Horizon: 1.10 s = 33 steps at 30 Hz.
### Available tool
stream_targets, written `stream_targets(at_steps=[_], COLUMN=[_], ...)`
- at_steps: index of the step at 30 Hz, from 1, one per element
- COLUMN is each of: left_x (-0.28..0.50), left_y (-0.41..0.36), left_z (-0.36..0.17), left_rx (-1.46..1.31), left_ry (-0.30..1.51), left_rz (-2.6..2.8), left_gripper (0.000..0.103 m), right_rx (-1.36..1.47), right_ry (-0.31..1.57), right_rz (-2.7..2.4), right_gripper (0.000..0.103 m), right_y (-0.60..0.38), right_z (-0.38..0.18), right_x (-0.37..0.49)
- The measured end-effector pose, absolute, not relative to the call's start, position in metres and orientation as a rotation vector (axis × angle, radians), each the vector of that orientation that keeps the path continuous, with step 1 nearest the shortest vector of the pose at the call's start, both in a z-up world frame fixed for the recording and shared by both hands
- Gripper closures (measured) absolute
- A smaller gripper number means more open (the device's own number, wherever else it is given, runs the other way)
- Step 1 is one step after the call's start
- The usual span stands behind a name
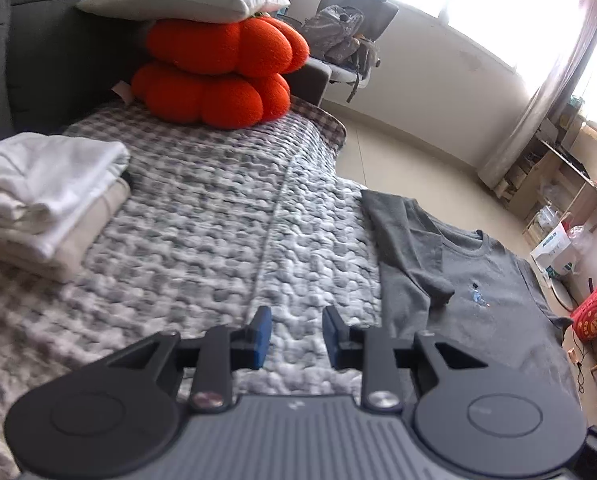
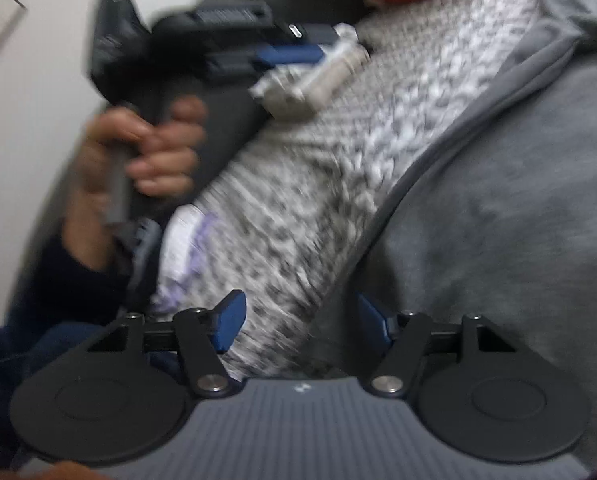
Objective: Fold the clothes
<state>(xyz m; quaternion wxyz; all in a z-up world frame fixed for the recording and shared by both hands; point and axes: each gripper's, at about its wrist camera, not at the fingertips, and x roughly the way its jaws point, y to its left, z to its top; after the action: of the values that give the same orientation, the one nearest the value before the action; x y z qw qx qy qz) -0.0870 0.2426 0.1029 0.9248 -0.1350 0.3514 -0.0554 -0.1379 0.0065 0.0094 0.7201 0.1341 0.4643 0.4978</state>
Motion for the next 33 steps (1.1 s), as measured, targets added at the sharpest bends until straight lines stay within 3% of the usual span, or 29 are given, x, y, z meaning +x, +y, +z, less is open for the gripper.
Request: stream_targets(at_steps=[7,8,10,11,16,25,33], left_x=[-0.092,-0.092,-0.095,-0.097,-0.104,-0.097,-0.053], left_y=[0.273,0.276,0.28,0.282,0.286,0.277,0.204], left_z=[0.1,0.1,0.102,0.103,0.107,0.109,0.108], left_rx=[-0.291,-0.295,-0.305,-0.313,-0.347,-0.315,-0.217], left_ry=[0.732,0.73,0.723,0.717,0.694,0.665,0.678], left_rz=[-0.105,-0.108,-0.118,-0.123,-0.162,-0.191,-0.274], left_gripper=[0.069,0.069,0.069,0.069,0.069,0.067,0.065], right_rx=[0.098,0.075,-0.013,-0.053,0.04,0.464,0.554], right_ry=[1.077,1.073,1.043,1.027,1.02,1.014,0.924], right_rz=[0.823,0.791,0.699,0.656,0.62,0.732,0.76], right_gripper=[0.038,0.045,0.077,0.102,0.102,0.1,0.099], right_y=[0.07,0.077,0.088,0.092,0.077,-0.029,-0.081], right_z=[0.009,0.009,0.009,0.007,0.005,0.01,-0.01], right_x=[-0.14,-0.14,-0.142,-0.143,-0.14,-0.142,-0.146])
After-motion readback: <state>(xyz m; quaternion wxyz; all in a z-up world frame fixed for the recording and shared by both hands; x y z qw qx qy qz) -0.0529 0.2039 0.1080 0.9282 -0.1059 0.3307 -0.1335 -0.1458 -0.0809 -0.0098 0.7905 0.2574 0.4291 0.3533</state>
